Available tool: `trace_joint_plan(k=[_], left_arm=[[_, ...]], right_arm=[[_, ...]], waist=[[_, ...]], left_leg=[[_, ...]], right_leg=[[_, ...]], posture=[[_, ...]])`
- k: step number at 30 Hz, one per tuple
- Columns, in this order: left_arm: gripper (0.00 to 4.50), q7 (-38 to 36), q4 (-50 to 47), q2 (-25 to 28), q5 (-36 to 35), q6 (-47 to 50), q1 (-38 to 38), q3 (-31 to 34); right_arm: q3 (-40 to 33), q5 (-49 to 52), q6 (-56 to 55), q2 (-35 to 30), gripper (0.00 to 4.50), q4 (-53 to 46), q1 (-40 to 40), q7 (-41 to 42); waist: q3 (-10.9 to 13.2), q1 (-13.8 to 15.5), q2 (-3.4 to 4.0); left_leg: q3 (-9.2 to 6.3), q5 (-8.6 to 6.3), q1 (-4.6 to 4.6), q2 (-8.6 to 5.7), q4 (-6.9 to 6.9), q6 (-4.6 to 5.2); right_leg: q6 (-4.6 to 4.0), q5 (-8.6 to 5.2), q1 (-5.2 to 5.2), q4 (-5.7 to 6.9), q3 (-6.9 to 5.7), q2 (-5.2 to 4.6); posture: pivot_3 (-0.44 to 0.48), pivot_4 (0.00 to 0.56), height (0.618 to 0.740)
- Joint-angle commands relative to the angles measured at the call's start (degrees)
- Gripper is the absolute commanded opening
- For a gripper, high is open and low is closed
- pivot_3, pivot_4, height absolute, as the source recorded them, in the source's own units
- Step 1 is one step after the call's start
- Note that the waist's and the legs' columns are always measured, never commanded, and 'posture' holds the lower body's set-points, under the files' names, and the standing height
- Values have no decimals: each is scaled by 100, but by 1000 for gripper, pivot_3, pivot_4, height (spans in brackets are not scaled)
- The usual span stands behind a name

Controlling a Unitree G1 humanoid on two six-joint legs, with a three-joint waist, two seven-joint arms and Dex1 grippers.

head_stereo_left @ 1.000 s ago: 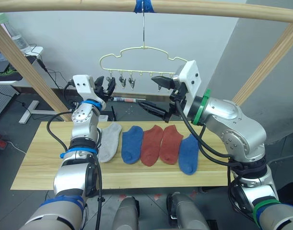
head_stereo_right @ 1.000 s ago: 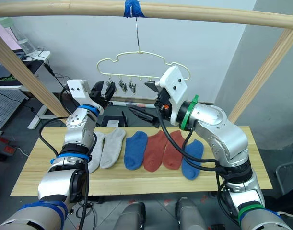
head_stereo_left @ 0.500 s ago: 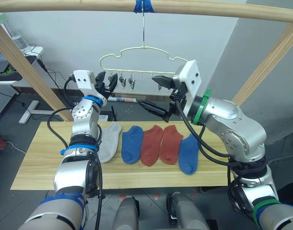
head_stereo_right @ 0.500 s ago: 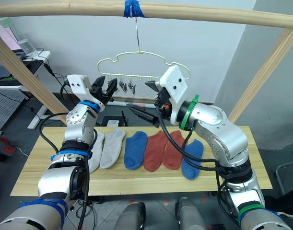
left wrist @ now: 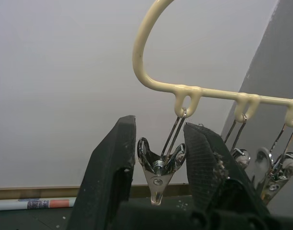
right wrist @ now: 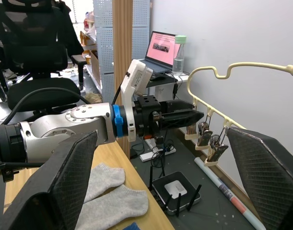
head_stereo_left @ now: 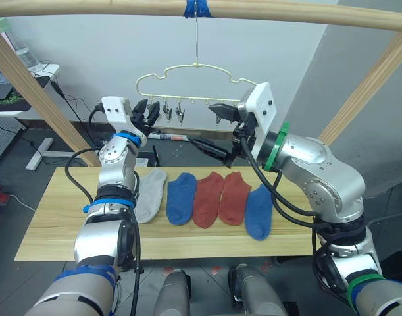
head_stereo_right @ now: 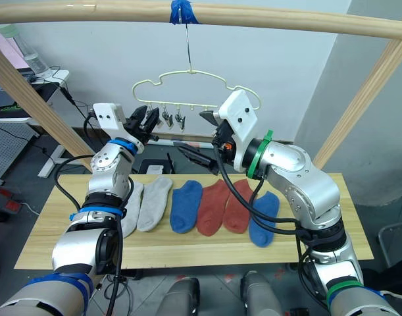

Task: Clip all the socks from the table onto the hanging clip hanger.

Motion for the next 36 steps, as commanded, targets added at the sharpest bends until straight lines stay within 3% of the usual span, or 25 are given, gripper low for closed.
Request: trace_joint_plan(k=[1,32,36], left_arm=[[1743,10,-60,53,43,-45,-89,-20],[1743,-62,63,72,107,-38,-82,-76],[676,-81,33,87,110,-68,-104,-78]], right_arm=[[-83,35,-77,21,4500,-212,-53,-34],[-103,43,-62,45,4500,-195,-48,-58],[-103,41,-66,64,4500,-177,-47,-68]], waist=[[0,0,0],[3,0,1],[5,1,1]], left_leg=[[0,0,0,0,0,0],[0,0,0,0,0,0],[0,0,0,0,0,0]], right_leg=[[0,0,0,0,0,0],[0,0,0,1,0,0],[0,0,0,1,0,0]], posture=[[-65,220,740],[-61,231,740],[-55,233,740]])
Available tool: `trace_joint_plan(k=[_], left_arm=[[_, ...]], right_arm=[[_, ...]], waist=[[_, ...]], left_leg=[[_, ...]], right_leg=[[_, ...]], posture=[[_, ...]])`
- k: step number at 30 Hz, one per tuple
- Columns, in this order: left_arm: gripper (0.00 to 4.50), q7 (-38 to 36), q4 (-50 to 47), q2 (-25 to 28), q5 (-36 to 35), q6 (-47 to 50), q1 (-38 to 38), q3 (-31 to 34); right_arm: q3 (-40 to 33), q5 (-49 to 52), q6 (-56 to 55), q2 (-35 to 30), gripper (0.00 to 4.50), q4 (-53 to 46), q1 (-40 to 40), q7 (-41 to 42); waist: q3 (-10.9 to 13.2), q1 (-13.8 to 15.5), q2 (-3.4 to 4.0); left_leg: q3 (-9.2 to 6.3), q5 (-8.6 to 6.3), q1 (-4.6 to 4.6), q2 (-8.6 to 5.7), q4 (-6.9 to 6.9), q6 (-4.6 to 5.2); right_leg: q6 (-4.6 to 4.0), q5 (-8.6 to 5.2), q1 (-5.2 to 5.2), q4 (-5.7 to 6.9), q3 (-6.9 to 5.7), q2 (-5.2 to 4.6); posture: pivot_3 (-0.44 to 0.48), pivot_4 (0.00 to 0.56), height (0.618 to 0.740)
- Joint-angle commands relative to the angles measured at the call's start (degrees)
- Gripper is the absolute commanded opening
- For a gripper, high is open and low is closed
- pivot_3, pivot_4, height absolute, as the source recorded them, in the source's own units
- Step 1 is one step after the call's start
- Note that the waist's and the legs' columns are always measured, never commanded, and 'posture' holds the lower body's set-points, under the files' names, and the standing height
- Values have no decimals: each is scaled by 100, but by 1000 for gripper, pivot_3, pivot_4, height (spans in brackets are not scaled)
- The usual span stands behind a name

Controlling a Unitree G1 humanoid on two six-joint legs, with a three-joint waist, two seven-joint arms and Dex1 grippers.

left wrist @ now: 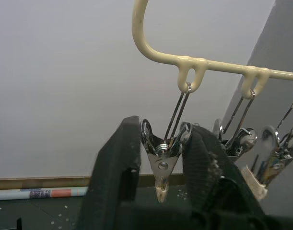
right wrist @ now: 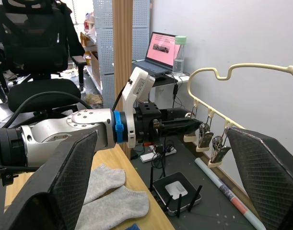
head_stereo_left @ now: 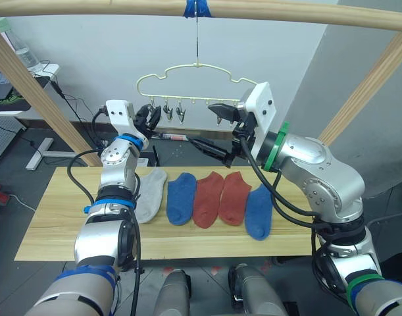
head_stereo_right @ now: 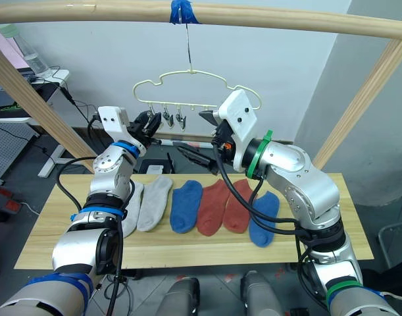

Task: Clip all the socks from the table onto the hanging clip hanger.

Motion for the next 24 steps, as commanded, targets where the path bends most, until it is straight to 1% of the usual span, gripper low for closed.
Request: trace_joint_plan(k=[1,4,9,13,16,18,20,22,24], left_arm=[[531,-57,-153,86,18,-89,-101,-11],[250,-66,-168,83,4,-91,-68,0],[226,-77,-228,104,-4,-81,-39,19],[226,-132,-508,189,21,254,21,-49],[226,-255,-926,339,75,960,156,-209],[226,-457,-1519,497,-10,1814,350,-339],[226,-725,-2258,690,-236,2847,598,-416],[226,-994,-2903,928,-511,3870,823,-464],[226,-1036,-3246,1021,-628,4350,931,-469]], right_arm=[[-98,34,-71,29,4500,-173,-44,-50],[-95,27,-85,40,4500,-152,-43,-45],[-92,14,-104,20,4500,-128,-23,-15],[-25,-149,-196,-181,4500,29,220,76],[154,-553,-354,-605,4500,473,657,161],[325,-988,-501,-931,4500,1049,931,113],[462,-1309,-812,-1193,4500,1639,1142,249],[497,-1514,-1199,-1244,4500,2231,1228,328],[479,-1606,-1392,-1205,4500,2474,1233,371]], waist=[[2,1,0],[4,1,0],[6,2,0],[16,4,-5],[18,18,-8],[18,18,-8],[23,17,-5],[34,-34,1],[40,-94,5]], left_leg=[[0,0,0,0,0,0],[0,0,0,0,0,0],[0,0,0,0,0,0],[0,0,0,0,0,0],[-1,0,0,-1,0,0],[1,0,0,-5,0,0],[3,0,0,-5,0,0],[5,0,3,-4,0,0],[7,0,8,0,-1,0]], right_leg=[[0,0,0,0,0,0],[0,0,0,0,0,0],[0,0,0,1,0,0],[0,0,0,1,0,0],[0,0,1,0,0,-2],[0,0,1,-1,2,-5],[0,0,0,1,4,-6],[0,-1,-1,4,8,-5],[0,-1,-1,9,11,1]], posture=[[-55,234,740],[-53,233,740],[-48,233,740],[-44,234,740],[-37,235,740],[-35,236,740],[-31,237,740],[-27,241,740],[-27,241,740]])
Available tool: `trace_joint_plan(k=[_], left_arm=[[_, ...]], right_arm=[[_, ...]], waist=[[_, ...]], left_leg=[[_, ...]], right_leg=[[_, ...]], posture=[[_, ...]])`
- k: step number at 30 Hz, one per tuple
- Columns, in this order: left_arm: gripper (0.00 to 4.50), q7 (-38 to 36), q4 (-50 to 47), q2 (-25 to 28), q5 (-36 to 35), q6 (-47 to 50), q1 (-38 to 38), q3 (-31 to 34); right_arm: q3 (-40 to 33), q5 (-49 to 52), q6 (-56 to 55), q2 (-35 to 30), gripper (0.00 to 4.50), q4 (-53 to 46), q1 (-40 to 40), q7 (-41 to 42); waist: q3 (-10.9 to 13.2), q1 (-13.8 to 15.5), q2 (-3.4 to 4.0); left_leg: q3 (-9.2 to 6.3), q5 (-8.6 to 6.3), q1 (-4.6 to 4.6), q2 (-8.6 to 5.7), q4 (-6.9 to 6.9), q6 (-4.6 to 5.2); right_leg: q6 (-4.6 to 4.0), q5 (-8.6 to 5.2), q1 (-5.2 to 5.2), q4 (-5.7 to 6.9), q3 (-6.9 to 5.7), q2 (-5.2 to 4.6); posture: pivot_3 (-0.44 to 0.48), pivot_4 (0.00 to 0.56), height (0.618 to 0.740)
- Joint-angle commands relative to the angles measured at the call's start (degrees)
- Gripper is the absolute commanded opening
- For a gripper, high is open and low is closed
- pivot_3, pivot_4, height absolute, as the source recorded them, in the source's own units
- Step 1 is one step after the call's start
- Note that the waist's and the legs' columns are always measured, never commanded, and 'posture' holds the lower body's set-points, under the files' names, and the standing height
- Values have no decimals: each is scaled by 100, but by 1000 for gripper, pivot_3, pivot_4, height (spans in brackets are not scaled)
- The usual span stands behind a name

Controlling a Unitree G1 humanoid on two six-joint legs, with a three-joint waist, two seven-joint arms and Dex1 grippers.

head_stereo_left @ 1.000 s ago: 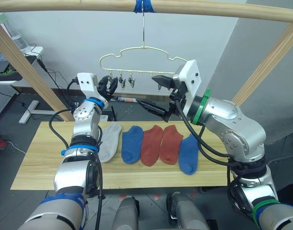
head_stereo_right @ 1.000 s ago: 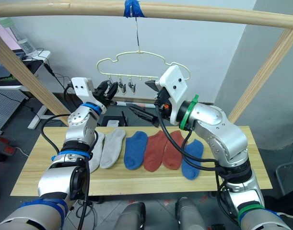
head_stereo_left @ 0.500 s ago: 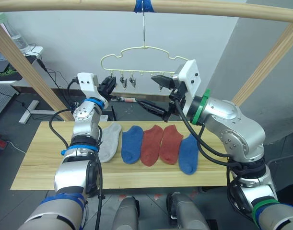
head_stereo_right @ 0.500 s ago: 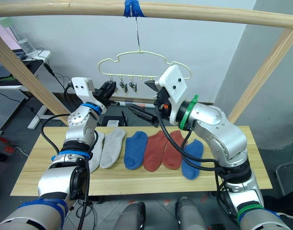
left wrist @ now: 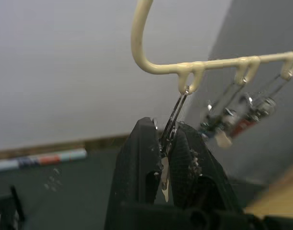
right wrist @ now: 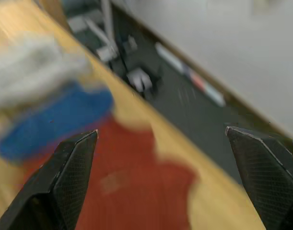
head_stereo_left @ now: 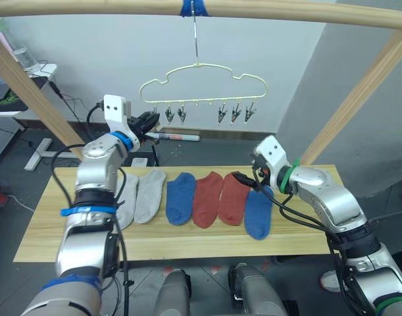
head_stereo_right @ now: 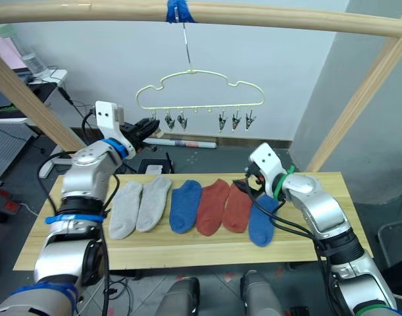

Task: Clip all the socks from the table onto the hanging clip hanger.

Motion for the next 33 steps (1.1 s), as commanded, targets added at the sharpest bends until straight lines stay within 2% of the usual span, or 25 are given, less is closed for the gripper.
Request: trace_joint_plan(k=[1,5,10,19,26,29,33], left_arm=[[226,-196,-684,193,-276,1043,192,-48],[226,-782,-1118,703,-933,2672,167,41],[226,-953,-1328,906,-1719,4217,-45,239],[226,-343,-1220,549,-2442,5389,-437,1080],[226,-136,-1373,444,-2502,5440,-363,1164],[226,-65,-1333,389,-2587,5498,-397,1277],[226,138,-1247,284,-2658,5603,-482,1488]], right_arm=[[-49,-205,-499,46,4500,319,-51,157],[229,-723,-1140,-16,4500,1590,-245,450],[390,-1025,-1201,122,4500,2376,-475,755],[355,-1495,-1647,476,4500,3850,-732,563],[312,-1610,-1785,541,4500,4031,-677,728],[300,-1628,-1816,542,3898,3990,-649,762],[309,-1631,-1931,508,2495,3600,-509,886]], waist=[[6,-46,4],[15,-85,4],[25,-87,9],[38,-42,4],[38,-36,4],[38,-33,4],[38,-26,3]], left_leg=[[0,0,4,3,0,0],[0,0,18,12,-1,0],[4,0,22,11,-1,0],[7,0,19,6,-1,-1],[7,1,24,4,0,-4],[7,2,28,4,0,-5],[7,2,28,0,1,-5]], right_leg=[[0,0,0,4,1,4],[0,-1,2,14,5,19],[-2,-3,5,16,9,19],[2,-4,5,13,10,9],[2,-4,8,18,12,6],[2,-4,11,20,11,5],[2,-4,14,19,12,1]], posture=[[-27,241,740],[-13,239,740],[-10,234,740],[-14,229,740],[-14,230,740],[-15,232,740],[-13,234,740]])
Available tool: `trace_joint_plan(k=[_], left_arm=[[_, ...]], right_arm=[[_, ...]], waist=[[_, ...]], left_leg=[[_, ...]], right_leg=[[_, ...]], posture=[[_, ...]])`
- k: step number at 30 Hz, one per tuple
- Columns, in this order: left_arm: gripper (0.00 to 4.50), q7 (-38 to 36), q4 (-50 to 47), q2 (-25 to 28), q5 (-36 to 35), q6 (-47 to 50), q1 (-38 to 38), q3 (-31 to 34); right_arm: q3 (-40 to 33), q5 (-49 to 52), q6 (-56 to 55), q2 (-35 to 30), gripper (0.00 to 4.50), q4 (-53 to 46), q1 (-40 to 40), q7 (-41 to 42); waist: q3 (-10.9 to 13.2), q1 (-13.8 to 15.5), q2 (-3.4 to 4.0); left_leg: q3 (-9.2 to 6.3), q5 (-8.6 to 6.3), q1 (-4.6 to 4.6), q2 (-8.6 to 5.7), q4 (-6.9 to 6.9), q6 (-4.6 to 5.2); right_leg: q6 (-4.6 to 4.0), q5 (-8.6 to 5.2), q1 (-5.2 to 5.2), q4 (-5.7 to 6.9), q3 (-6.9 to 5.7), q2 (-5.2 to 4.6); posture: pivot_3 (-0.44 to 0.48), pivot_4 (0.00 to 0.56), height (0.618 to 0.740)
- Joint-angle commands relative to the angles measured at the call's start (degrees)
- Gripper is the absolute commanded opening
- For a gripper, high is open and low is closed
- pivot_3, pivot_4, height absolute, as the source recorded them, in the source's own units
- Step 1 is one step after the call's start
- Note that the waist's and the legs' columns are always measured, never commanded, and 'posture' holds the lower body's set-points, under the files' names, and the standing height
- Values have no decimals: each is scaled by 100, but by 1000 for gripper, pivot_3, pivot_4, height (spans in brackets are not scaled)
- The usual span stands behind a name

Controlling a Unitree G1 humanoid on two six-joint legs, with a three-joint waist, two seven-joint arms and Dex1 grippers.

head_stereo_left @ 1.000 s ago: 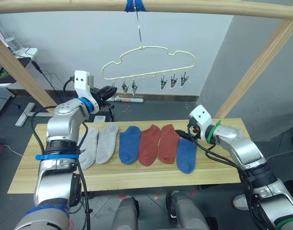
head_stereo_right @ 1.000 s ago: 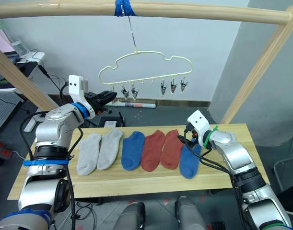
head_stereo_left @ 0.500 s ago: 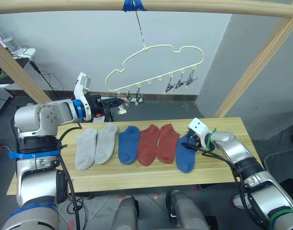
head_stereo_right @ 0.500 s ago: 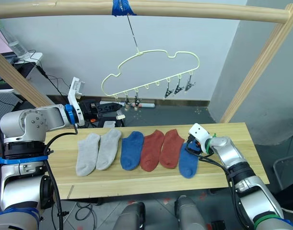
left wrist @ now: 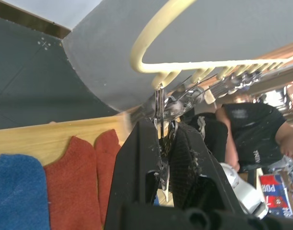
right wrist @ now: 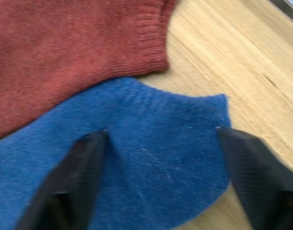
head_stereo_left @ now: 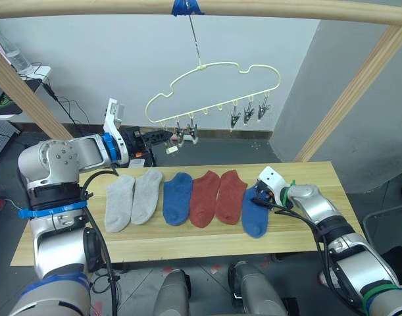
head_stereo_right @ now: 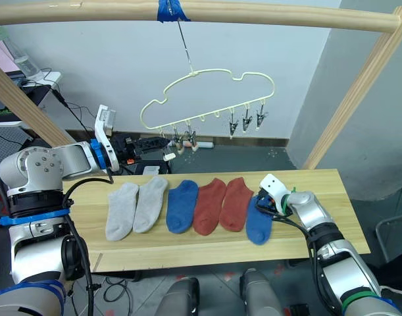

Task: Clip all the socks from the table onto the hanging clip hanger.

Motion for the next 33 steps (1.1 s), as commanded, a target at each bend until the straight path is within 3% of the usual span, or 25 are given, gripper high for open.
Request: trace_joint_plan(k=[1,3,7,12,15,19,28,33], left_arm=[[226,136,-46,-25,-192,59,-136,269],[226,170,-55,-33,-173,21,-132,257],[226,439,31,-193,-323,191,-223,555],[226,591,37,-240,-334,134,-215,590],[226,825,147,-372,-423,294,-288,830],[226,1010,99,-564,-526,512,-277,1013],[226,1157,101,-690,-654,589,-337,1077],[226,1337,85,-830,-760,738,-435,1209]], right_arm=[[-35,-69,-98,-53,2147,-343,139,122],[-89,-54,-95,-49,1413,-480,190,148],[-157,0,-308,-271,47,-1746,547,325],[-388,389,85,-426,47,-3290,888,637],[-512,1138,926,-496,47,-4978,1035,1053],[-215,1618,1704,-694,47,-6212,832,1464],[-274,2050,2313,-571,47,-6434,214,1276],[243,1336,1593,83,47,-5586,-296,676]], waist=[[0,1,0],[1,1,0],[11,13,-1],[42,12,-6],[64,34,-15],[66,44,-17],[71,80,-26],[71,67,-27]], left_leg=[[0,0,0,-1,0,0],[2,0,-1,-2,0,0],[0,0,-2,-4,0,-1],[-1,1,-1,-4,0,-3],[-7,1,-4,-4,-1,-6],[-10,1,-5,-5,0,-14],[-14,8,-4,-10,0,-29],[-14,9,-5,-8,0,-30]], right_leg=[[0,0,0,0,0,-2],[0,0,-1,-1,1,-3],[1,0,-1,0,-1,-6],[3,-1,-1,2,-2,-7],[6,-3,-2,2,-7,-8],[8,-4,-1,1,-9,-12],[9,-5,1,0,-14,-17],[9,-4,-3,3,-14,-16]], posture=[[-13,234,740],[-11,236,740],[-8,237,740],[-7,239,740],[-13,240,740],[-13,236,740],[-17,233,740],[-11,232,740]])
